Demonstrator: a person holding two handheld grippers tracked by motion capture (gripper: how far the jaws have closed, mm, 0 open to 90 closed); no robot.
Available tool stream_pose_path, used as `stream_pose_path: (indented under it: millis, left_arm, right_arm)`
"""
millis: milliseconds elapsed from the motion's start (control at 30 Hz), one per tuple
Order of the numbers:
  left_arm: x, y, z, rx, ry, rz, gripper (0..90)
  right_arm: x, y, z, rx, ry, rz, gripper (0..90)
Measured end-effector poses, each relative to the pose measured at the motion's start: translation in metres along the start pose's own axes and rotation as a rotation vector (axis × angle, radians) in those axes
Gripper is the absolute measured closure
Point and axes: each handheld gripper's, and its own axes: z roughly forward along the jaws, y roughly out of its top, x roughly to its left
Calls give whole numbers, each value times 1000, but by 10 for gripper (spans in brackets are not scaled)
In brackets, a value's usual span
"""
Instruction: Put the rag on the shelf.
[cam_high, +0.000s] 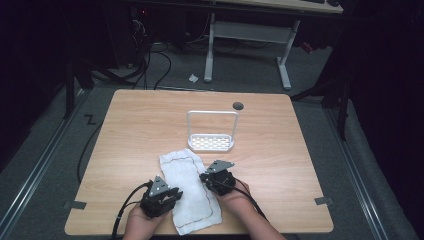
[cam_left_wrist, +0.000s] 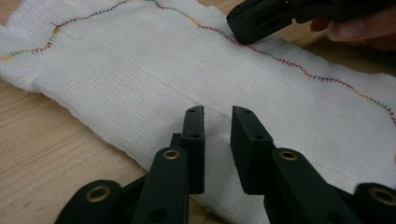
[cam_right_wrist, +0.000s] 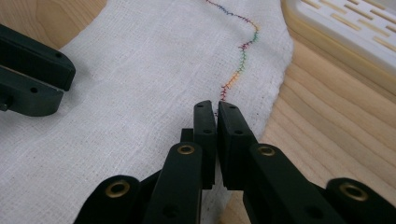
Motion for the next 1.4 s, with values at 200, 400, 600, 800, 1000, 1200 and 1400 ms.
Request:
stream_pose_path:
  millis: [200,400,600,800,1000,1200,1400]
  left_arm:
    - [-8,1,5,5,-62,6,793]
    - [-28,7,16,12,-112,78,795]
    - [-39,6,18,15,-173,103,767]
    - [-25,12,6,-78,-98,90,665]
    - [11,33,21,-111,11,-50,554]
    - [26,54,59,-85,91,-87,501]
    - [22,57,69,-20,50,-101,660]
  right_arm:
    - [10,-25,-25,-7,16,-17,867]
    - [15,-54,-55,-11,-1,-38,866]
    - [12,-70,-71,-18,15,2,845]
    - [10,-70,-71,-17,29,-10,840]
    - [5,-69,-70,-16,51,8,840]
    - [6,-70,-71,-18,45,1,839]
    - [2,-70,-73,-1,42,21,839]
